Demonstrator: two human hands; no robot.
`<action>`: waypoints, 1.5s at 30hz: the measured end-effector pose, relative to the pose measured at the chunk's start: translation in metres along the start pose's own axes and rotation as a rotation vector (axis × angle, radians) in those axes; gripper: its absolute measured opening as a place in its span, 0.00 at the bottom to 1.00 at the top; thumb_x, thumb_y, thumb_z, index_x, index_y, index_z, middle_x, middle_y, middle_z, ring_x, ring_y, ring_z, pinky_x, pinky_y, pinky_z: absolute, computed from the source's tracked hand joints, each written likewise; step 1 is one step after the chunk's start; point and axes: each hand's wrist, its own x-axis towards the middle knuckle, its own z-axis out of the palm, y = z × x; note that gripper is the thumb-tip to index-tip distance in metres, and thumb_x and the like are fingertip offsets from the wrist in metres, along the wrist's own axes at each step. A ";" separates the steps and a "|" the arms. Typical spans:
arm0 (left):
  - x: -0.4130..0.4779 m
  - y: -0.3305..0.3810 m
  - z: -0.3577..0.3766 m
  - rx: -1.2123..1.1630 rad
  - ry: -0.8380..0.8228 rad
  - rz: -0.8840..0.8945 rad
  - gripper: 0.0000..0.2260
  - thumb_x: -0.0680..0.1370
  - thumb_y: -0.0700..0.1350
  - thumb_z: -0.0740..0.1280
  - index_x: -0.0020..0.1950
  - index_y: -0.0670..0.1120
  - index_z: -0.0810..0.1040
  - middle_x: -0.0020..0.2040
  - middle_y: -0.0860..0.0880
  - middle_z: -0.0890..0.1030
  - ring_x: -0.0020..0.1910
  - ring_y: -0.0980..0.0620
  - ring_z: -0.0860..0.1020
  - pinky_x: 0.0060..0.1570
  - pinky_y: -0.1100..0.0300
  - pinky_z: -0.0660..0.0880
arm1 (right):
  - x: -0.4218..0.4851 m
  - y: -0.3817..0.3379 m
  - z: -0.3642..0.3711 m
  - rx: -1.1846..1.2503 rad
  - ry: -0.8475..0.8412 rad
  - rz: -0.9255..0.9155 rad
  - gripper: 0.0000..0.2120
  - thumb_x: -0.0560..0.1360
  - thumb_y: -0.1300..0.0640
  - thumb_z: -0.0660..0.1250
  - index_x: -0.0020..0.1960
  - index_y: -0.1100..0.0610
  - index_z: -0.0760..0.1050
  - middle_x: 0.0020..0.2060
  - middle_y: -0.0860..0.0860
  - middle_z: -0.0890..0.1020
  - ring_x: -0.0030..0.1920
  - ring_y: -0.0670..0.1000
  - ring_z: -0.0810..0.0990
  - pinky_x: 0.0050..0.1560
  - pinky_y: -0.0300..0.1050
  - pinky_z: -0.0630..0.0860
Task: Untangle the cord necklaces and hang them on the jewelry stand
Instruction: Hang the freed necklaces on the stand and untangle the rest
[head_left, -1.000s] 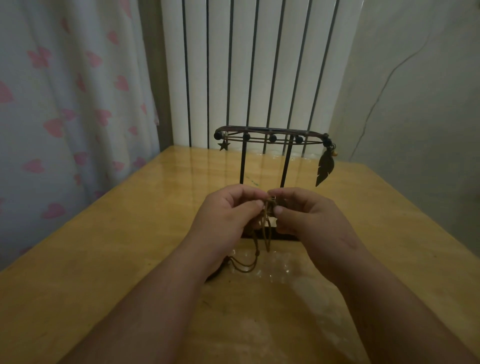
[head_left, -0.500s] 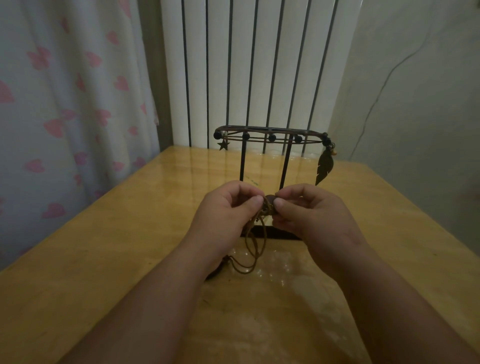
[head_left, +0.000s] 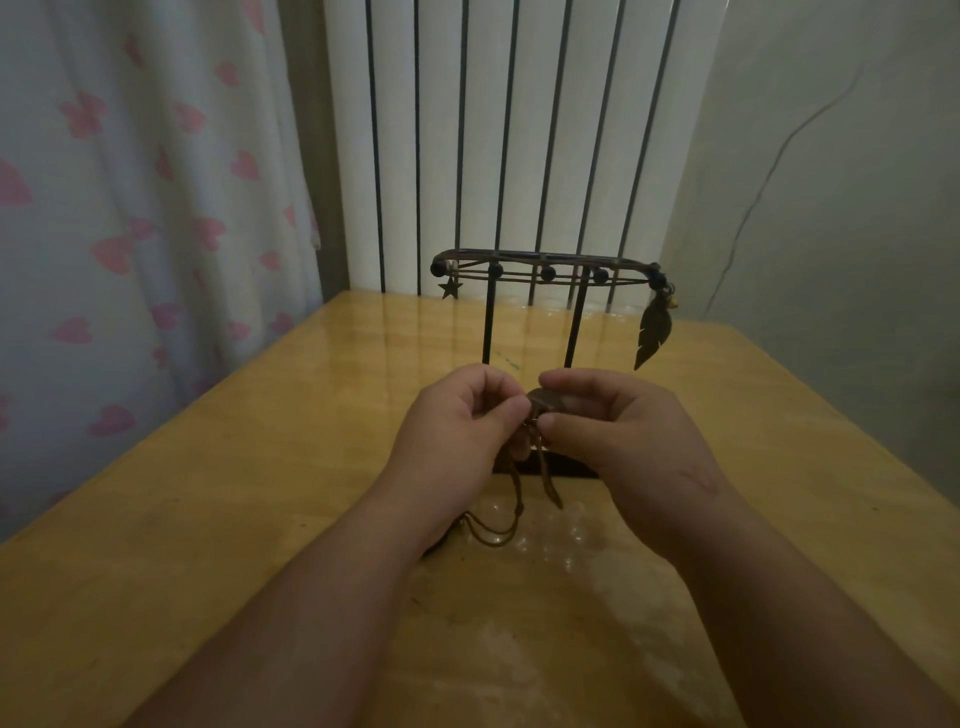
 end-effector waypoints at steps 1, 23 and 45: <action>0.001 0.000 0.000 -0.006 0.011 -0.004 0.06 0.79 0.39 0.67 0.45 0.50 0.79 0.37 0.52 0.83 0.35 0.56 0.81 0.37 0.61 0.76 | 0.000 -0.001 0.000 0.044 0.000 0.025 0.14 0.73 0.66 0.70 0.56 0.53 0.77 0.45 0.50 0.86 0.46 0.49 0.86 0.47 0.42 0.81; 0.002 -0.002 0.003 -0.122 0.017 -0.035 0.10 0.80 0.38 0.64 0.46 0.48 0.83 0.38 0.51 0.84 0.38 0.55 0.82 0.39 0.60 0.78 | 0.002 0.000 0.001 0.393 0.034 0.261 0.08 0.75 0.70 0.66 0.53 0.64 0.78 0.47 0.61 0.84 0.41 0.53 0.83 0.37 0.40 0.80; 0.006 -0.008 -0.006 -0.476 -0.070 -0.170 0.08 0.76 0.40 0.67 0.52 0.40 0.83 0.48 0.41 0.85 0.46 0.46 0.83 0.46 0.53 0.78 | -0.004 -0.005 0.003 -0.052 0.029 -0.039 0.08 0.73 0.57 0.72 0.52 0.52 0.82 0.42 0.48 0.86 0.44 0.44 0.85 0.43 0.38 0.81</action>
